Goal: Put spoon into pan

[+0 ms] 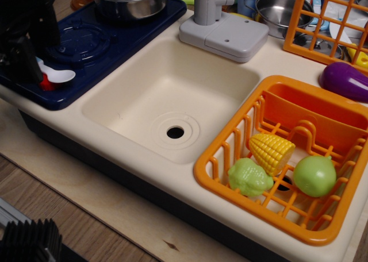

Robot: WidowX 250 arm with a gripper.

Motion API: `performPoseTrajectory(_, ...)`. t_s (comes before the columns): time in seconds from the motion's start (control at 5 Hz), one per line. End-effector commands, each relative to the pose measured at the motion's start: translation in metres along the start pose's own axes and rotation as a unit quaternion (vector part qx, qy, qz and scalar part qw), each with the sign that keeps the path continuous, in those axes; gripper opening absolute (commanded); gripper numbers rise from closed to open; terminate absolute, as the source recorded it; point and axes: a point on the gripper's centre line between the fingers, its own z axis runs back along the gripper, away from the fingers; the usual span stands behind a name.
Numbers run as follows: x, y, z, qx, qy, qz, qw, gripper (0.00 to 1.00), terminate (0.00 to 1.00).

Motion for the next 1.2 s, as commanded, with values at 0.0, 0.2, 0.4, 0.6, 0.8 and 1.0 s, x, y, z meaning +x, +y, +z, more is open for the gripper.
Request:
performPoseTrajectory(0.0, -0.011, 0.006, -0.008, 0.004, -0.007, -0.013, 0.9999, 1.00, 0.00)
performPoseTrajectory(0.2, -0.014, 0.008, -0.012, 0.006, -0.008, -0.012, 0.9999, 1.00, 0.00)
performPoseTrajectory(0.4, -0.012, 0.008, -0.012, 0.010, -0.007, -0.010, 0.9999, 0.00, 0.00)
performPoseTrajectory(0.6, -0.006, 0.006, -0.005, 0.013, -0.001, -0.005, 0.9999, 0.00, 0.00)
performPoseTrajectory(0.8, -0.003, 0.003, 0.000, 0.014, 0.000, 0.003, 0.9999, 0.00, 0.00)
performPoseTrajectory(1.0, 0.000, 0.003, 0.006, 0.016, -0.001, 0.008, 0.9998, 0.00, 0.00)
